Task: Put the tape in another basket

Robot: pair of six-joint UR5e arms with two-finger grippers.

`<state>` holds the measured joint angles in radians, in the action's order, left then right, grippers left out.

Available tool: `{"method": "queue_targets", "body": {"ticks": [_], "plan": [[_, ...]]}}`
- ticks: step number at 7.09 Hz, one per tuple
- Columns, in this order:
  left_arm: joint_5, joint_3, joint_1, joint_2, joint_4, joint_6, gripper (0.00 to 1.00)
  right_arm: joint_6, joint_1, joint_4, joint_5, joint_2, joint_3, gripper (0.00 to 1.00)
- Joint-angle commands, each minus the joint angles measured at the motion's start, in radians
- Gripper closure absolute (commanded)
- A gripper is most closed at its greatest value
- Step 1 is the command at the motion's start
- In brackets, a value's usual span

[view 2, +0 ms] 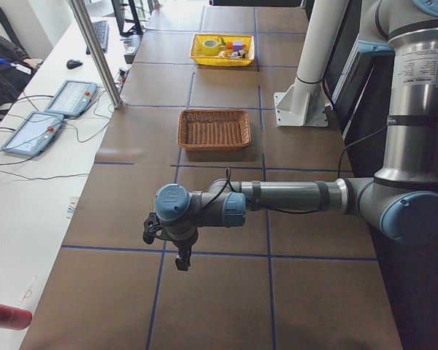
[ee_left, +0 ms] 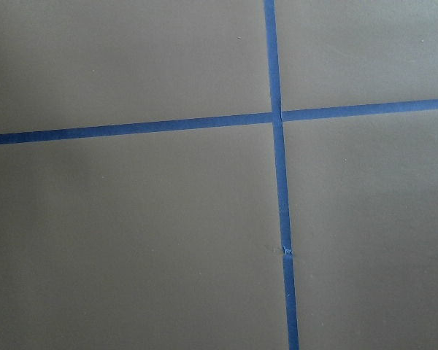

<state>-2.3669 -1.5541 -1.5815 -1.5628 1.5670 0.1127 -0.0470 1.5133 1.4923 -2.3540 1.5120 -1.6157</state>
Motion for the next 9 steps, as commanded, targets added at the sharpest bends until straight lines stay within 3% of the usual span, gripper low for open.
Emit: {"method": "queue_targets", "body": {"ticks": [1, 3, 4, 5, 7, 9], "plan": [[0.000, 0.000, 0.000, 0.001, 0.001, 0.004, 0.00, 0.164, -0.073, -0.007, 0.009, -0.032, -0.013, 0.00], [0.000, 0.002, 0.000, 0.001, 0.002, 0.005, 0.00, 0.432, -0.192, -0.010, 0.027, -0.055, -0.079, 0.00], [0.000, 0.002, 0.000, 0.001, 0.002, 0.005, 0.00, 0.503, -0.238, -0.076, 0.030, -0.053, -0.079, 0.00], [0.000, 0.000, 0.000, 0.001, 0.002, 0.007, 0.00, 0.598, -0.283, -0.171, 0.044, -0.047, -0.063, 0.00], [0.000, 0.000, 0.000, 0.001, 0.002, 0.007, 0.00, 0.705, -0.396, -0.240, 0.125, -0.053, -0.024, 0.00], [-0.002, -0.003, 0.000, 0.003, 0.002, 0.007, 0.00, 0.819, -0.436, -0.432, 0.130, -0.050, 0.074, 0.00]]}}
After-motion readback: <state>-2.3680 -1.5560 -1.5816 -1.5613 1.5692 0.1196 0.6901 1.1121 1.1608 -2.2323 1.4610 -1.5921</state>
